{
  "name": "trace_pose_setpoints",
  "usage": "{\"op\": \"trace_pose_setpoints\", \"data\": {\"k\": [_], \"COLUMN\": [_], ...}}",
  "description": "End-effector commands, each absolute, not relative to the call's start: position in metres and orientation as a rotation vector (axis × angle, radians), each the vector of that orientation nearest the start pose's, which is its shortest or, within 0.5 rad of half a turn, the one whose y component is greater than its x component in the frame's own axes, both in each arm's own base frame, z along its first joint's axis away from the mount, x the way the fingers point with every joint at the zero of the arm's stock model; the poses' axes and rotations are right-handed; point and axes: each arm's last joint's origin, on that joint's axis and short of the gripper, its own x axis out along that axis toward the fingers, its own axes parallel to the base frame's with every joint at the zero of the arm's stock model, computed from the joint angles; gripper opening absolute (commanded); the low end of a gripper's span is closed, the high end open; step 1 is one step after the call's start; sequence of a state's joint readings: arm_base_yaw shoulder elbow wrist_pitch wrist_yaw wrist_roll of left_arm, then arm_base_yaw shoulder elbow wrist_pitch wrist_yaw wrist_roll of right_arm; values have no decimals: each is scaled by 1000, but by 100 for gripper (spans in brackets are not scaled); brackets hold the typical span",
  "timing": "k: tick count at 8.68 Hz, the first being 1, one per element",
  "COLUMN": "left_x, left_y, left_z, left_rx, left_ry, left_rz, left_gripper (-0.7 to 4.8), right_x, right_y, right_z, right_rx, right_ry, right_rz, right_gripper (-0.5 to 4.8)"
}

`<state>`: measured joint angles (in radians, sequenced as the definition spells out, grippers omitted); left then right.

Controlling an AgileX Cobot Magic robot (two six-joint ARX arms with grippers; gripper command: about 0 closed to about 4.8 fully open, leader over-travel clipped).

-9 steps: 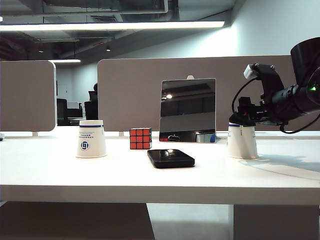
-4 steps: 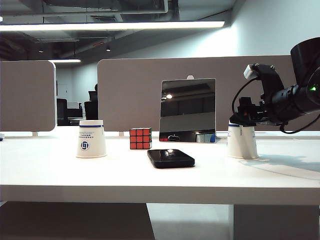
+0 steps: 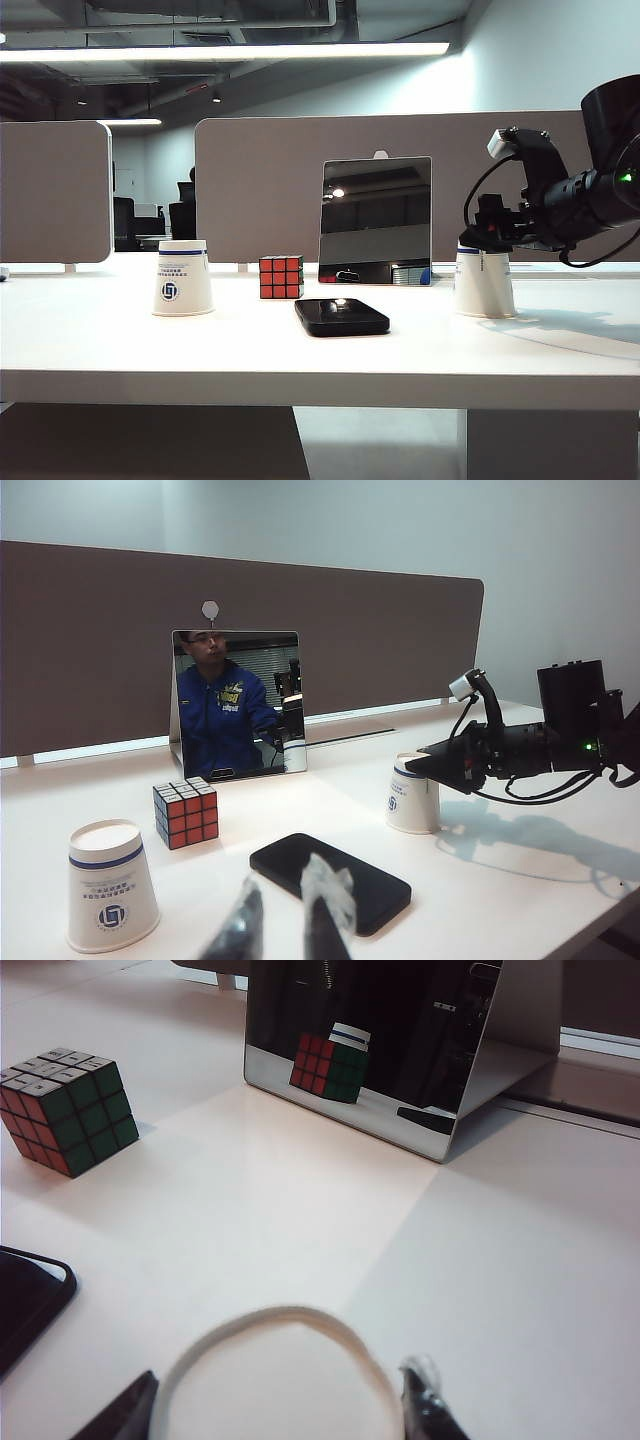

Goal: Carefully pick up the cup on the right and stack it on top of the cup on the left.

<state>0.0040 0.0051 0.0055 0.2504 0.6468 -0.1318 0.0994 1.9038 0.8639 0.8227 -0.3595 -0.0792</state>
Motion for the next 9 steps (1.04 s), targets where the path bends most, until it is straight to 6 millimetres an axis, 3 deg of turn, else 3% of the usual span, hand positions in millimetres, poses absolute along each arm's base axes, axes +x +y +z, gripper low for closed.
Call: {"op": "trace_pose_setpoints", "data": {"k": [1,4,5,6,8,9], "left_x": [89,88,88,88,88,88], "left_y": [-17,-17,-17,-17,-17,-17], "left_z": [189,190,190,190,190,190], "left_rx": [-43,-41,-41,-41,-41,-41], "left_ry": [-213,-219,-219,-219,-219,-219], "left_rz": [-656,-656,-656,-656,-656,-655], "left_gripper": [61,61,61,61,61,61], "right_x": [373,373,375,383,395,402], "right_y": [47,48,49,71,188,226], "right_z": [154,159,167,192,269,264], "right_rx": [-49,-47,10,58,15,22], "right_ry": [184,141,87,-29,-192,-178], "right_rz": [463,494,514,625,882,953], "right_gripper": [291,291,291,291,292,292]}}
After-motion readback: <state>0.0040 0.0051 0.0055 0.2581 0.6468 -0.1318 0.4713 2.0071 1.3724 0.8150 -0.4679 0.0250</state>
